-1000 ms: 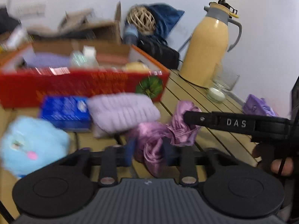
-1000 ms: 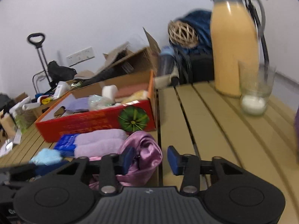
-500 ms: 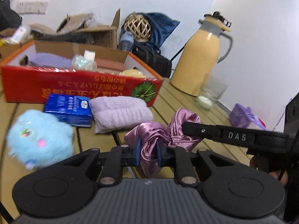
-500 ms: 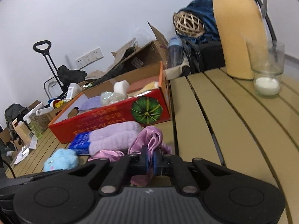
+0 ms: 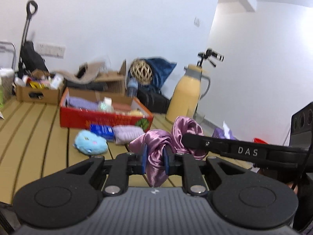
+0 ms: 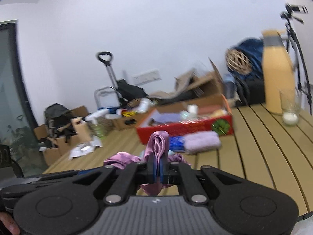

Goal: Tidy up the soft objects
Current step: 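Carry both pink satin bows into the box and open both tools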

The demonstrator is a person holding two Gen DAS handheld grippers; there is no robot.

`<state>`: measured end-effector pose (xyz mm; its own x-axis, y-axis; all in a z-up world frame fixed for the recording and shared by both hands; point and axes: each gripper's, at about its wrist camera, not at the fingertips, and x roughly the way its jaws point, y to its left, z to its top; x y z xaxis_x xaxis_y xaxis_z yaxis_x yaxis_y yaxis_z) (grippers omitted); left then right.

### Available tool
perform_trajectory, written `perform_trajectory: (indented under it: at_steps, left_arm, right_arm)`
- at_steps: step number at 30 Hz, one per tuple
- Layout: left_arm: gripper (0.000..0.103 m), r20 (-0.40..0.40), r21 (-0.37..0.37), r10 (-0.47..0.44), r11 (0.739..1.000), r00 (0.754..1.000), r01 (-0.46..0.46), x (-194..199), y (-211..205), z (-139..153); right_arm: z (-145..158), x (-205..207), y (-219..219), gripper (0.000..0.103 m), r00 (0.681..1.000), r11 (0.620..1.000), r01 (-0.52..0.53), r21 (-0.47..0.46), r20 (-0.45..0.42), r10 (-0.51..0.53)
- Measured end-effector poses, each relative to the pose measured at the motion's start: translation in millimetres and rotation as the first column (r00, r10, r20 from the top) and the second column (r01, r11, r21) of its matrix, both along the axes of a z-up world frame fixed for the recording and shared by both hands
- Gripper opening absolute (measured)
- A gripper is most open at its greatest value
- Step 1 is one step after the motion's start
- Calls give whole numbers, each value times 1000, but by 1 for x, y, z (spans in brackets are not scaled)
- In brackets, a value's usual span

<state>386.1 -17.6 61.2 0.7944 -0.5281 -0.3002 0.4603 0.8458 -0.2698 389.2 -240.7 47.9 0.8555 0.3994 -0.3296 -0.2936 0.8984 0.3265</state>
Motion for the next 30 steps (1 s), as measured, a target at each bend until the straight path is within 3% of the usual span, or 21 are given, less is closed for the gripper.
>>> perform_trajectory:
  at_steps: [7,14,18,24,30]
  left_arm:
    - [17,72,-60,20,998,997,-16,-46,20,8]
    - [17,86,-57,49,997,995,-44,-24,33,11]
    - [17,90,-40,48,998,995,-44,34,37,23]
    - [17,79,5,53,999,995,-53,159,39,46]
    - [17,-21,72,79,994,997,-78,279,42,21]
  right_arm:
    - [17,-45,16,4,997,1000,-14,14,70,13]
    - [20,-33,34,4,996,1000,-28,5,86,28]
    - [25,20,38,4,997,999,-42,21,73,40]
    - [44,150,39,4,998,996,-59,70,31,57]
    - [22,287,48,4,993,996,-42,80,-107,50]
